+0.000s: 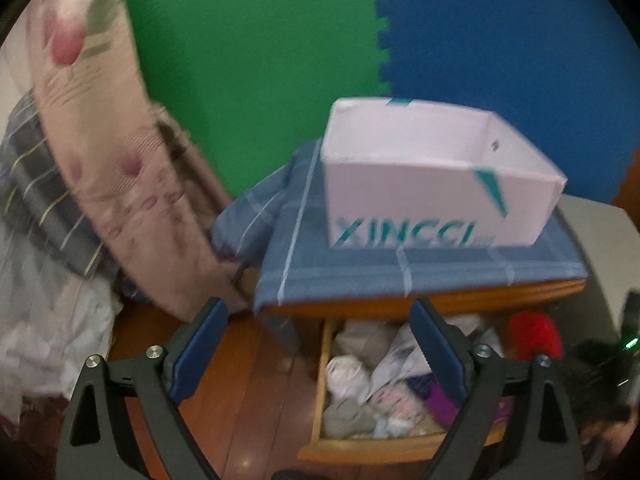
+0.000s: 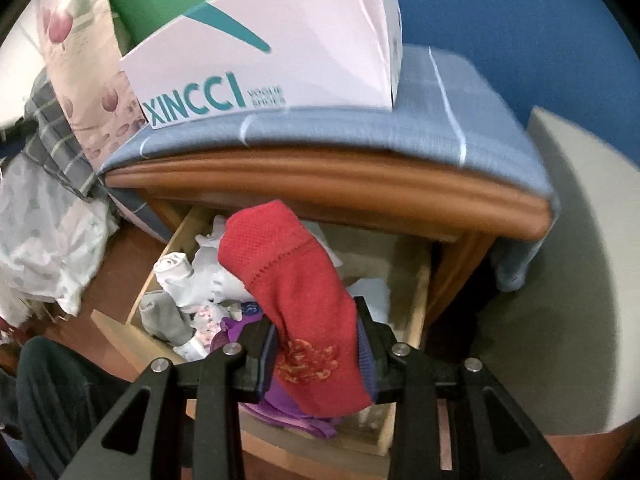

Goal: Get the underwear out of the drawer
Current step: 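Carry the red garment with the right gripper and release it into the white box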

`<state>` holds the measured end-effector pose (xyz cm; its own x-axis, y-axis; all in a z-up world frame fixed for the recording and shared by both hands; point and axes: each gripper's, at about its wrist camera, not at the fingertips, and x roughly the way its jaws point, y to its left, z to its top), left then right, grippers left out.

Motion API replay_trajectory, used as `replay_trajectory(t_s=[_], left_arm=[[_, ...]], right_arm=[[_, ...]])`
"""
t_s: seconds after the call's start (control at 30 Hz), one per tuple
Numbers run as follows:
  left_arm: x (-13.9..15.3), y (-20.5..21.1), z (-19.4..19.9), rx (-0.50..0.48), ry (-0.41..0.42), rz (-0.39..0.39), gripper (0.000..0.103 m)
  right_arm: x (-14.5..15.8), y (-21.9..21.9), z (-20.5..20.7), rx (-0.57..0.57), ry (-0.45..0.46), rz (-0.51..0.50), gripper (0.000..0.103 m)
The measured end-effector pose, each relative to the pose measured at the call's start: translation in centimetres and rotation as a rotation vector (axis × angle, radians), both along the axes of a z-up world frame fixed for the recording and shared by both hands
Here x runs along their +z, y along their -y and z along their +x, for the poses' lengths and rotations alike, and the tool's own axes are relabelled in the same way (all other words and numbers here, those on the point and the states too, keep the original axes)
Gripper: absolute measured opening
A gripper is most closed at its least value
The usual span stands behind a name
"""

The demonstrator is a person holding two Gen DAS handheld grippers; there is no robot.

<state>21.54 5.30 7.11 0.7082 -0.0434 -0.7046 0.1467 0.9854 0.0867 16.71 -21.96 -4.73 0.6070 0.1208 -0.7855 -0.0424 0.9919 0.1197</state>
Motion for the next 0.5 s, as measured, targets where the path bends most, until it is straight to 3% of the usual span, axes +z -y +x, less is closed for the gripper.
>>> replay_trajectory(t_s=[0.3, 0.5], left_arm=[[-5.5, -1.9, -2.4, 0.086, -0.086, -0.014, 0.091], [-6.5, -2.3, -3.4, 0.103, -0.072, -0.007, 0.091]], right_arm=[[6.8, -0.9, -0.8, 0.026, 0.055, -0.074, 0.034], [11.3, -0.7, -0.4, 0.037, 0.093, -0.076, 0.034]])
